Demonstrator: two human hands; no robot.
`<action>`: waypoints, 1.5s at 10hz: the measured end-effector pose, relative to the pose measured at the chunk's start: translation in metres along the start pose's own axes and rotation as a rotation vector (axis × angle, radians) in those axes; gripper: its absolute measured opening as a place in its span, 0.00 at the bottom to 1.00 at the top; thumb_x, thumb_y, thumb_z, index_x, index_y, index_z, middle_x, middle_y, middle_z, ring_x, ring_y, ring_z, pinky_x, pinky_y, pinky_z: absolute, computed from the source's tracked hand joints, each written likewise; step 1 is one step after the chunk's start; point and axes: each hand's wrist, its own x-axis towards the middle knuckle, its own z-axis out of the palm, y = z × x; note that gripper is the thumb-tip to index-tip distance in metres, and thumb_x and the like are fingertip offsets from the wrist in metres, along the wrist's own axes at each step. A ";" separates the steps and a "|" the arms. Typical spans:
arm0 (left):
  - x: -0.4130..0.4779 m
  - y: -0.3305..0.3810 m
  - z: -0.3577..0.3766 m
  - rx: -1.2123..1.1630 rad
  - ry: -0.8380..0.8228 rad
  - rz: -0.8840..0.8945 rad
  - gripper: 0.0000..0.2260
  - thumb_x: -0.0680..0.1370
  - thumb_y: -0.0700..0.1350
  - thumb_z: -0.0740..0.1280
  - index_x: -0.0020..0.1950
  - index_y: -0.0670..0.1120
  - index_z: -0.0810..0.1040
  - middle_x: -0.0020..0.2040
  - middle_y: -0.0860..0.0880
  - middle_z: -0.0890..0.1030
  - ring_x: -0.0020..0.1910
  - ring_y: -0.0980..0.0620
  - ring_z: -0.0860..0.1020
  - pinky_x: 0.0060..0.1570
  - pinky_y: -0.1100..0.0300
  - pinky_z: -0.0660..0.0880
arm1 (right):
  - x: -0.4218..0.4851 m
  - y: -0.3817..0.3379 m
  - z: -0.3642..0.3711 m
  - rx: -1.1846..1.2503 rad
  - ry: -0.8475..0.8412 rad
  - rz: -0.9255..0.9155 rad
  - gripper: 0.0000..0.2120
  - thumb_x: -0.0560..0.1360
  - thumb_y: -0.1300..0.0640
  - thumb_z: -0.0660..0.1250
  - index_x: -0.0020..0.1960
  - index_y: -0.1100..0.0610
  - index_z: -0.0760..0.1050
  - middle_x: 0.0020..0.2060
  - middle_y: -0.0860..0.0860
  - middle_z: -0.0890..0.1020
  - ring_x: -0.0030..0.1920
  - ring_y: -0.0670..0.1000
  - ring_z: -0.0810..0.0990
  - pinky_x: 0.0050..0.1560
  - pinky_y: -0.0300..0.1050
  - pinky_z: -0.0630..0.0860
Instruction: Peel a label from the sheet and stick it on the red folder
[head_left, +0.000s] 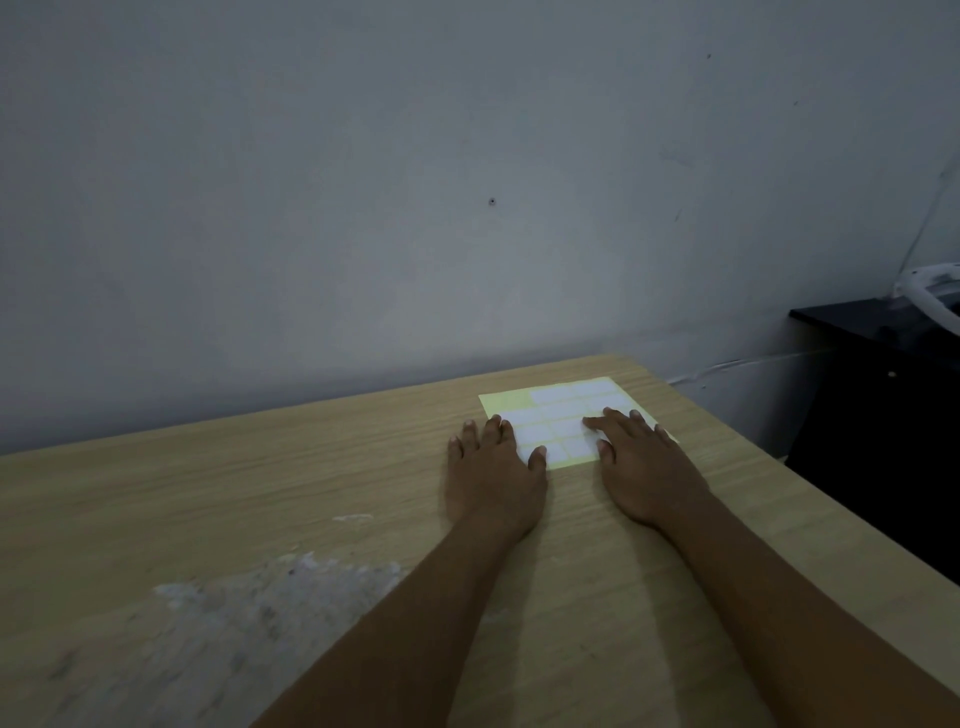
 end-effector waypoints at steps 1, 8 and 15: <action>0.001 0.000 -0.001 -0.002 0.000 0.003 0.31 0.82 0.61 0.48 0.80 0.45 0.54 0.81 0.49 0.55 0.80 0.44 0.48 0.78 0.48 0.44 | 0.000 0.000 0.000 0.001 0.000 -0.001 0.22 0.83 0.52 0.49 0.76 0.43 0.60 0.80 0.47 0.58 0.80 0.52 0.51 0.79 0.53 0.47; -0.001 -0.002 0.001 -0.012 0.002 0.008 0.31 0.82 0.60 0.48 0.80 0.44 0.54 0.81 0.48 0.54 0.80 0.44 0.48 0.78 0.48 0.43 | 0.000 0.003 0.000 -0.017 -0.033 -0.005 0.22 0.83 0.51 0.47 0.77 0.42 0.59 0.80 0.46 0.56 0.80 0.51 0.49 0.79 0.53 0.45; -0.036 -0.041 -0.041 -0.455 0.133 -0.017 0.19 0.79 0.50 0.59 0.64 0.48 0.81 0.62 0.49 0.82 0.62 0.49 0.77 0.64 0.57 0.72 | -0.047 -0.079 0.012 0.145 0.317 -0.111 0.06 0.70 0.59 0.72 0.45 0.49 0.82 0.47 0.50 0.82 0.51 0.59 0.79 0.45 0.53 0.76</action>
